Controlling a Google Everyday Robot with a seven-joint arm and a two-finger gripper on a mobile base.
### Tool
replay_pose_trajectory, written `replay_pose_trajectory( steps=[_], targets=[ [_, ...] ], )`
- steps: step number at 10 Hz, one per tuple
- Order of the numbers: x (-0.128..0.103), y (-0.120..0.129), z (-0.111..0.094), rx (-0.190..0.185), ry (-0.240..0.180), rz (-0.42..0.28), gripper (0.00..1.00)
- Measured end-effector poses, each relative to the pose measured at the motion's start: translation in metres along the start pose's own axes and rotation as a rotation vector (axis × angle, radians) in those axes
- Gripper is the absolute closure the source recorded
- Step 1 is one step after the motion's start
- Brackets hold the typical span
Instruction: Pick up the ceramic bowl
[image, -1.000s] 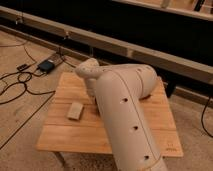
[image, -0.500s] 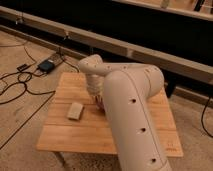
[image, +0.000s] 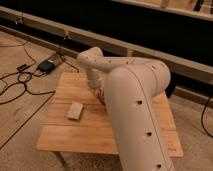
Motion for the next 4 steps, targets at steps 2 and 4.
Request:
replay_pose_trajectory(
  steps=[2,4],
  targets=[
    [0.004,0.01,-0.015,0.077,-0.013,-0.045,1.0],
    [0.006,0.018,-0.025,0.121,-0.02,-0.061,1.0]
  ],
)
